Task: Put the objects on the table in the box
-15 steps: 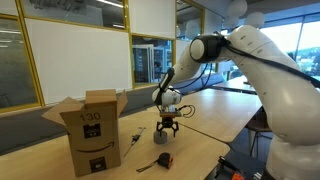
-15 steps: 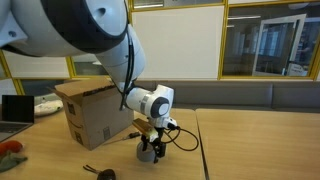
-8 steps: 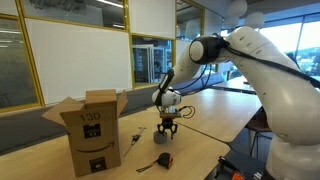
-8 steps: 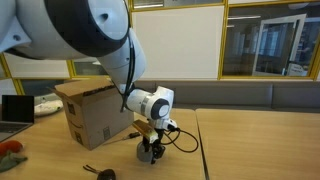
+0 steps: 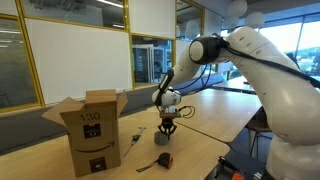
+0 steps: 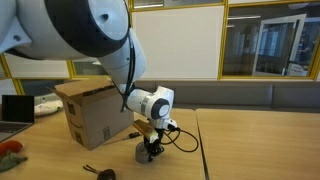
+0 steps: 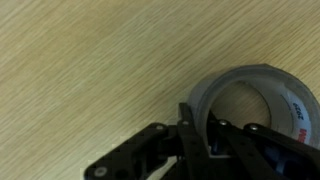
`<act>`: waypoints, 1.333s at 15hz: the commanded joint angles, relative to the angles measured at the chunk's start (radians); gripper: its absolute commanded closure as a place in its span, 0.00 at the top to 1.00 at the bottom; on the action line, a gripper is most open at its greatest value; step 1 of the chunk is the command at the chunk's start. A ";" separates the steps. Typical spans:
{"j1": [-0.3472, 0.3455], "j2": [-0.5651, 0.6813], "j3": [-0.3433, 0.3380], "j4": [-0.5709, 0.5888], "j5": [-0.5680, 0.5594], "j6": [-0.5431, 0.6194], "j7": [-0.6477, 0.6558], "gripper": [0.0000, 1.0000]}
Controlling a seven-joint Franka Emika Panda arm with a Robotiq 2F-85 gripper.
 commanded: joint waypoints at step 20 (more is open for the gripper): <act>0.149 -0.697 0.001 -0.263 -0.150 0.219 0.172 0.10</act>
